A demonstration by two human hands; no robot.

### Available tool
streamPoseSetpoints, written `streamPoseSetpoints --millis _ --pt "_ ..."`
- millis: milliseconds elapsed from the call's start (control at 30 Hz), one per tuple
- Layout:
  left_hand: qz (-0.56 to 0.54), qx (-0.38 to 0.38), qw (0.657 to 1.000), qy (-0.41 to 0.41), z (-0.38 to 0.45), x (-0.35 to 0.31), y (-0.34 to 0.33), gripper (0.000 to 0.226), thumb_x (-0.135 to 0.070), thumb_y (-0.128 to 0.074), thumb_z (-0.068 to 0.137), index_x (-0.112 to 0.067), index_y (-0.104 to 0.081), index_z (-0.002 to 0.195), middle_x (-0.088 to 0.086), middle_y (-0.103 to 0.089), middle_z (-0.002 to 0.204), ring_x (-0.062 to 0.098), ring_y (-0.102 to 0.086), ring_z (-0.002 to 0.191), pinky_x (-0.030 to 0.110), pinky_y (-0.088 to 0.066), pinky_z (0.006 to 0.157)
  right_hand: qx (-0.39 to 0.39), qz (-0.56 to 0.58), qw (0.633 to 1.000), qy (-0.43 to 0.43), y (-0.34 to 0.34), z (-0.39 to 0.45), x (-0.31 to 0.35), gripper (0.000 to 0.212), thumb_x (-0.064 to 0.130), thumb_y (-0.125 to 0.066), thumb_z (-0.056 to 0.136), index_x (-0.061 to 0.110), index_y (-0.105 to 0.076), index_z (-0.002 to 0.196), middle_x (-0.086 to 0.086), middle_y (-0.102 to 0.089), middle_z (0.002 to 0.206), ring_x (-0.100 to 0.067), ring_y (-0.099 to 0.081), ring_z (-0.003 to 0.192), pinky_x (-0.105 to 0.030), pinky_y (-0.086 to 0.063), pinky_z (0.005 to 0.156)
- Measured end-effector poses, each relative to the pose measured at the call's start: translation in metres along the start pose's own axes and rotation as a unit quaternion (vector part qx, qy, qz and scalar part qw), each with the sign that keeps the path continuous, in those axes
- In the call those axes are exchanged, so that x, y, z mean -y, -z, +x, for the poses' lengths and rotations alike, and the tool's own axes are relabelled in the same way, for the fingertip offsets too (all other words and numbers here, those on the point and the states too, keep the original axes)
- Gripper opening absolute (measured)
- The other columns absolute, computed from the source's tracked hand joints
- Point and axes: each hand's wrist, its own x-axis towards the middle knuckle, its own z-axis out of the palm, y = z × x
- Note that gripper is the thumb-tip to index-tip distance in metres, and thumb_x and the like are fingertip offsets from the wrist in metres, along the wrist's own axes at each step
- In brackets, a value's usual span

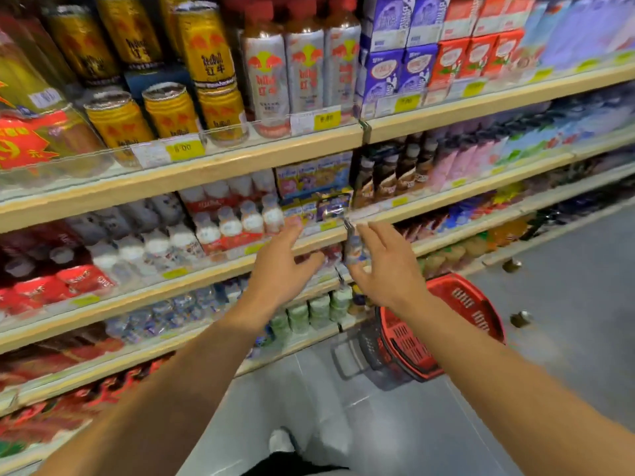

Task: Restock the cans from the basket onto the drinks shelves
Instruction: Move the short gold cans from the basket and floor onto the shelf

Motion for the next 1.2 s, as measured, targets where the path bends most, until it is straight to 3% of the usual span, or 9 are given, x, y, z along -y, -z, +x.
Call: streamPoseSetpoints --millis 133,333,467,667,767,933,1200 --pt "0.039 0.057 0.998 0.002 -0.02 -0.024 -0.075 0.07 -0.042 -0.059 0.094 -0.023 -0.026 0.153 -0.004 -0.026 0.159 0.017 -0.03 0.144 0.033 -0.028 0.114 0.069 -0.009 0.995 -0.069 0.0 -0.069 -0.062 0.073 0.047 -0.052 0.091 0.013 -0.029 0.151 -0.012 -0.029 0.155 -0.033 -0.025 0.143 -0.046 -0.024 0.116" --pt "0.049 0.104 0.993 -0.003 -0.064 -0.088 -0.209 0.072 -0.042 -0.062 0.091 -0.019 -0.031 0.152 0.001 -0.026 0.159 0.02 -0.024 0.146 0.034 -0.022 0.117 0.065 0.001 0.987 -0.146 0.022 -0.181 -0.179 0.074 0.045 -0.055 0.076 0.005 -0.049 0.139 -0.019 -0.049 0.141 -0.039 -0.046 0.129 -0.048 -0.036 0.11" --pt "0.062 0.124 0.99 -0.03 -0.087 -0.137 -0.288 0.073 -0.04 -0.063 0.089 -0.017 -0.033 0.151 0.003 -0.031 0.157 0.02 -0.026 0.145 0.032 -0.022 0.115 0.076 0.002 0.976 -0.203 0.046 -0.237 -0.253 0.072 0.041 -0.057 0.083 0.01 -0.04 0.146 -0.013 -0.041 0.149 -0.03 -0.034 0.138 -0.042 -0.023 0.117" --pt "0.098 0.204 0.973 -0.054 -0.085 -0.178 -0.384 0.08 -0.047 -0.063 0.086 -0.023 -0.027 0.153 0.008 -0.024 0.16 0.025 -0.02 0.148 0.042 -0.021 0.119 0.082 -0.01 0.965 -0.25 0.076 -0.286 -0.344 0.069 0.039 -0.059 0.086 0.012 -0.039 0.145 -0.009 -0.042 0.146 -0.028 -0.035 0.135 -0.039 -0.029 0.111" --pt "0.106 0.222 0.967 -0.065 -0.068 -0.196 -0.428 0.079 -0.048 -0.062 0.087 -0.023 -0.026 0.154 0.008 -0.022 0.161 0.025 -0.018 0.148 0.039 -0.018 0.118 0.086 -0.02 0.959 -0.268 0.083 -0.292 -0.392 0.066 0.038 -0.059 0.086 0.011 -0.04 0.143 -0.01 -0.043 0.144 -0.028 -0.036 0.134 -0.039 -0.032 0.107" --pt "0.097 0.243 0.963 -0.06 -0.013 -0.221 -0.501 0.077 -0.046 -0.059 0.089 -0.024 -0.024 0.154 0.005 -0.018 0.162 0.022 -0.014 0.149 0.036 -0.012 0.118 0.117 -0.027 0.951 -0.285 0.079 -0.27 -0.482 0.072 0.042 -0.058 0.087 0.012 -0.035 0.148 -0.01 -0.037 0.15 -0.03 -0.033 0.138 -0.04 -0.027 0.113" --pt "0.131 0.268 0.953 -0.059 0.105 -0.269 -0.609 0.082 -0.058 -0.055 0.082 -0.018 -0.031 0.15 0.013 -0.038 0.151 0.032 -0.033 0.14 0.044 -0.029 0.114 0.186 -0.042 0.941 -0.28 0.083 -0.196 -0.629 0.071 0.042 -0.058 0.088 0.01 -0.034 0.147 -0.013 -0.035 0.152 -0.032 -0.029 0.14 -0.041 -0.022 0.117"
